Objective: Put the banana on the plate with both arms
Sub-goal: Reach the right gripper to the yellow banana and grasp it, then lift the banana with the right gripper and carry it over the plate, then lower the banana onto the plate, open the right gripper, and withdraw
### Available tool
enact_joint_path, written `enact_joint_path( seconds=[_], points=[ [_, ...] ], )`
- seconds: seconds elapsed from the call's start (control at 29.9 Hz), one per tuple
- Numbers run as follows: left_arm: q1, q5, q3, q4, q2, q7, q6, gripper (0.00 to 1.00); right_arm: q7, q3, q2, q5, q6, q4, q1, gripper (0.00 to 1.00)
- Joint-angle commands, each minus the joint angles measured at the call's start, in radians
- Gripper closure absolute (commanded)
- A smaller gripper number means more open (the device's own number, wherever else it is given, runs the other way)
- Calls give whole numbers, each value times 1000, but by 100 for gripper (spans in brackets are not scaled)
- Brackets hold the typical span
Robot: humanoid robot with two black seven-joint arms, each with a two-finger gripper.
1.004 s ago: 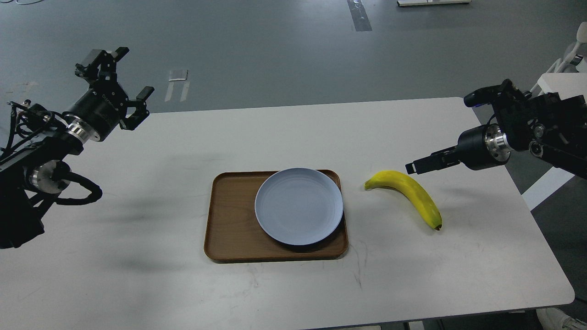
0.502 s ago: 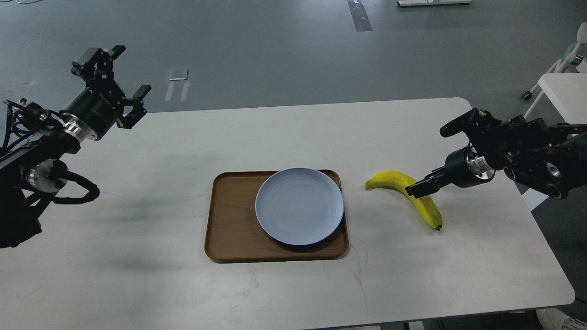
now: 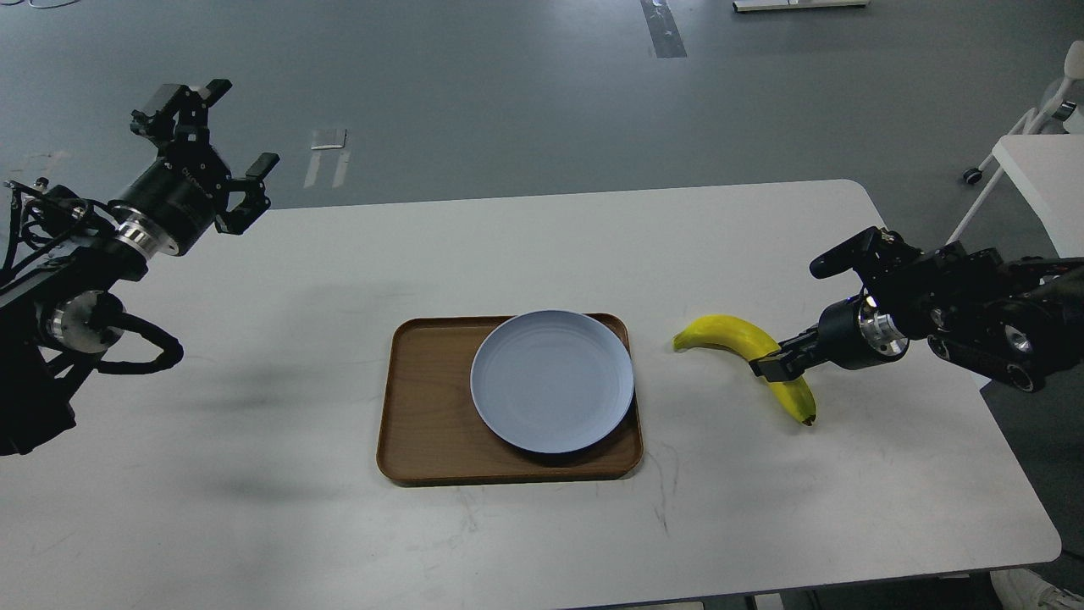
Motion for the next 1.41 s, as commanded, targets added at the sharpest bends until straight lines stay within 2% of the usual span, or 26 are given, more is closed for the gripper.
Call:
enact_joint_path(
  seconds=[0.0, 0.17, 0.3, 0.54, 0.87, 0.94, 1.04, 1.14, 1.17, 1.2, 1.27, 1.3, 1.37],
  points=[
    [-1, 0, 0, -2, 6, 0, 0, 0, 0, 3, -23, 3, -18, 21, 21, 100],
    [-1, -2, 0, -2, 16, 0, 0, 0, 0, 14, -84, 12, -41, 136, 169, 100],
    [-2, 0, 0, -2, 19, 0, 0, 0, 0, 14, -72, 30, -40, 193, 283, 100],
    [-8, -2, 0, -2, 22, 0, 0, 0, 0, -1, 130, 164, -31, 184, 329, 100],
    [-8, -5, 0, -2, 22, 0, 0, 0, 0, -92, 333, 231, -31, 108, 273, 100],
    [-10, -5, 0, -2, 22, 0, 0, 0, 0, -93, 366, 231, -31, 81, 248, 90],
    [-13, -6, 0, -2, 22, 0, 0, 0, 0, -93, 397, 233, -32, 61, 225, 89],
    [-13, -6, 0, -2, 22, 0, 0, 0, 0, -93, 417, 260, -32, 41, 213, 78],
    [-13, -6, 0, -2, 22, 0, 0, 0, 0, -93, 423, 282, -32, 38, 208, 68],
    [-13, -6, 0, -2, 22, 0, 0, 0, 0, -95, 428, 293, -32, 38, 207, 53],
    [-13, -6, 0, -2, 22, 0, 0, 0, 0, -95, 428, 294, -32, 38, 207, 40],
    [-13, -6, 0, -2, 22, 0, 0, 0, 0, -95, 428, 296, -32, 36, 205, 29],
    [-13, -6, 0, -2, 23, 0, 0, 0, 0, -92, 425, 296, -32, 36, 202, 21]
  ],
)
